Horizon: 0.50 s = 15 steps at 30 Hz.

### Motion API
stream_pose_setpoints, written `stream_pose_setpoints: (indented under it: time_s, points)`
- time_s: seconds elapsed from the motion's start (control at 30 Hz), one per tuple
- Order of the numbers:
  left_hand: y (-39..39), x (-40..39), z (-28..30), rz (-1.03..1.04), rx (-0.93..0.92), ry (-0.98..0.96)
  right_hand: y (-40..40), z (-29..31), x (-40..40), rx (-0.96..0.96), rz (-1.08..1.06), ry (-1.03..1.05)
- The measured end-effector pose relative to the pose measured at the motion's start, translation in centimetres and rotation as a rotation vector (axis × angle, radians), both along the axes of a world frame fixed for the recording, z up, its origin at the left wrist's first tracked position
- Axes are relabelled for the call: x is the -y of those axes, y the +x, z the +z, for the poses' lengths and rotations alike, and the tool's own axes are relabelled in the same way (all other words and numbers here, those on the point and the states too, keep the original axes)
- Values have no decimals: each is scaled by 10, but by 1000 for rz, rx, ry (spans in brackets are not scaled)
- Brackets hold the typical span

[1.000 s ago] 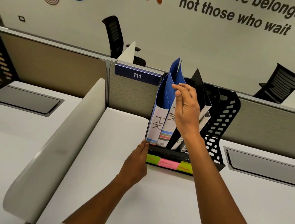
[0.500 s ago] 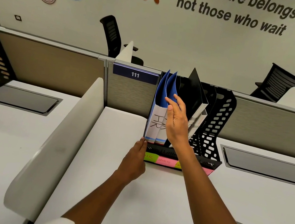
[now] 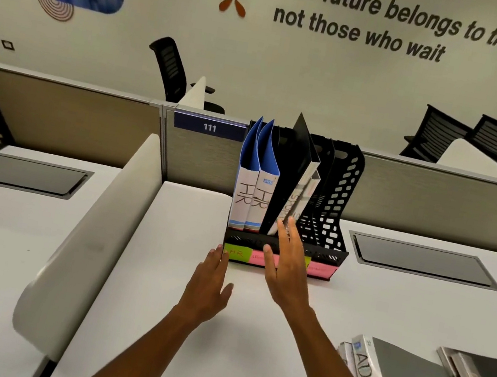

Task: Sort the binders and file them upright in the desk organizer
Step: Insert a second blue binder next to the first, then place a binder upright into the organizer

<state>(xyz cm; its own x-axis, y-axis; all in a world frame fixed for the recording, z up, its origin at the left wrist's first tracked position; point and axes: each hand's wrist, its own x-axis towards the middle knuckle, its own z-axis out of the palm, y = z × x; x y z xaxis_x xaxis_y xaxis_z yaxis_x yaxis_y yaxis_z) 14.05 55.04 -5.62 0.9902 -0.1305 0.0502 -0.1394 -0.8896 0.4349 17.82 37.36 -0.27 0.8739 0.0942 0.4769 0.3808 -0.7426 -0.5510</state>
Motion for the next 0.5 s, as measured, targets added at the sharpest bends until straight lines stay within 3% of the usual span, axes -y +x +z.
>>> stream_pose_setpoints:
  time_s: [0.23, 0.5]
  points:
    - [-30, 38, -15, -40, -64, 9, -57, -48, 57, -146, -149, -234]
    - [-72, 106, -16, -82, -91, -24, -108, -55, 120, -339, -241, -259]
